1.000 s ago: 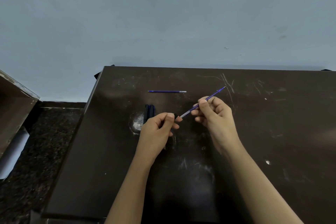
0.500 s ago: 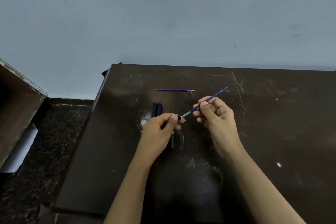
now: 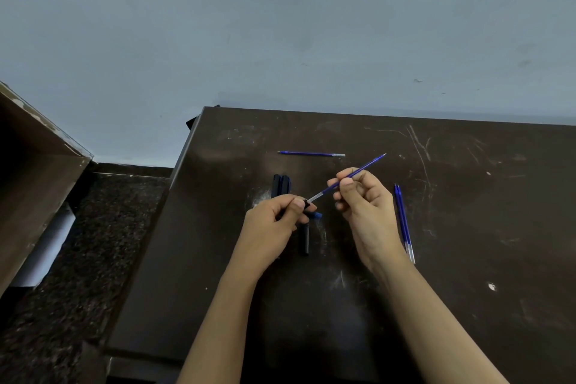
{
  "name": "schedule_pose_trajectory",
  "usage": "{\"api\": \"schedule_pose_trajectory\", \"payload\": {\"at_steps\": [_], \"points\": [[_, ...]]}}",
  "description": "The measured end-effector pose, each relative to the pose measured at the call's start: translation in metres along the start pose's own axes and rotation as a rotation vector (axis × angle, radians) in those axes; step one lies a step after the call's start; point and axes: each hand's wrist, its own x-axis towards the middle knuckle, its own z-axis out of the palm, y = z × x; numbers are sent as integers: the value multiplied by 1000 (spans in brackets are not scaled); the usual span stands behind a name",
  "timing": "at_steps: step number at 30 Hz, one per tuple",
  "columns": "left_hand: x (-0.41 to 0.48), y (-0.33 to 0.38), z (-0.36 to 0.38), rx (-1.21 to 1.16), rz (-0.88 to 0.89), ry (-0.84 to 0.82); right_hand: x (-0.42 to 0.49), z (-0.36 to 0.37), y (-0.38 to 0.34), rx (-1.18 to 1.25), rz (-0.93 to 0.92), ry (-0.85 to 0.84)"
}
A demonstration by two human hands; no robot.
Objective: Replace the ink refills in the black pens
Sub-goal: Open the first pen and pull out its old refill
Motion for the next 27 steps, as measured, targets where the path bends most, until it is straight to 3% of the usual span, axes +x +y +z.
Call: {"api": "schedule_pose_trajectory", "payload": {"at_steps": [9, 13, 17, 21, 27], "points": [[0, 6, 3, -30, -5, 1, -9, 8, 4, -264, -19, -172], [1, 2, -3, -72, -20, 27, -4, 3, 15, -727, -208, -135], [0, 2, -2, -93, -21, 53, -4, -4, 22, -1010, -319, -243], [0, 2, -2, -86, -15, 61, -4, -4, 26, -1111, -326, -270], [0, 4, -1, -81, -25, 63, -1, -13, 27, -1160, -218, -125]]}}
